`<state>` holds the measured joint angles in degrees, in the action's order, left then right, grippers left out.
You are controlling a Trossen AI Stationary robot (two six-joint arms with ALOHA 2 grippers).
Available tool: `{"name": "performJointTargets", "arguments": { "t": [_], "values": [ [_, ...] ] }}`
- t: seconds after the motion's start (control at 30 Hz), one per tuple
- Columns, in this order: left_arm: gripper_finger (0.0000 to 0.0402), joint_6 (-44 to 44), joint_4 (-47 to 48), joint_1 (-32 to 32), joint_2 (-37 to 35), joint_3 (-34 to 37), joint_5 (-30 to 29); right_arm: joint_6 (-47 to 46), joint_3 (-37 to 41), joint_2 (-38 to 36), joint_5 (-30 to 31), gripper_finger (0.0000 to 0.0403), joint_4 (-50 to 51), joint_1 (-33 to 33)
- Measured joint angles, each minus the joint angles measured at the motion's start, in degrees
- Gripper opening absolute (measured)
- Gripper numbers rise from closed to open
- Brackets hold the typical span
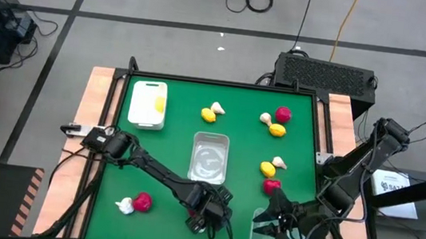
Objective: Sort produce into baskets
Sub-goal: Put the lemon into the white bin
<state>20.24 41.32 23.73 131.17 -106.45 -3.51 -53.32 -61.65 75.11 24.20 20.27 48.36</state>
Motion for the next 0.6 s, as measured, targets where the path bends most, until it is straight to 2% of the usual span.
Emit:
{"name": "performJointTargets", "arguments": {
  "t": [0.33,0.6],
  "values": [
    [0.0228,-0.5,0.0,-0.1,0.0,0.0,0.0,0.0,0.0,0.0,0.0,0.0134,0.1,0.0],
    [0.0224,-4.9,2.0,-0.4,-1.5,-5.2,-0.1,0.0,0.0,0.0,-0.1,0.0134,0.4,0.0]
  ]
}}
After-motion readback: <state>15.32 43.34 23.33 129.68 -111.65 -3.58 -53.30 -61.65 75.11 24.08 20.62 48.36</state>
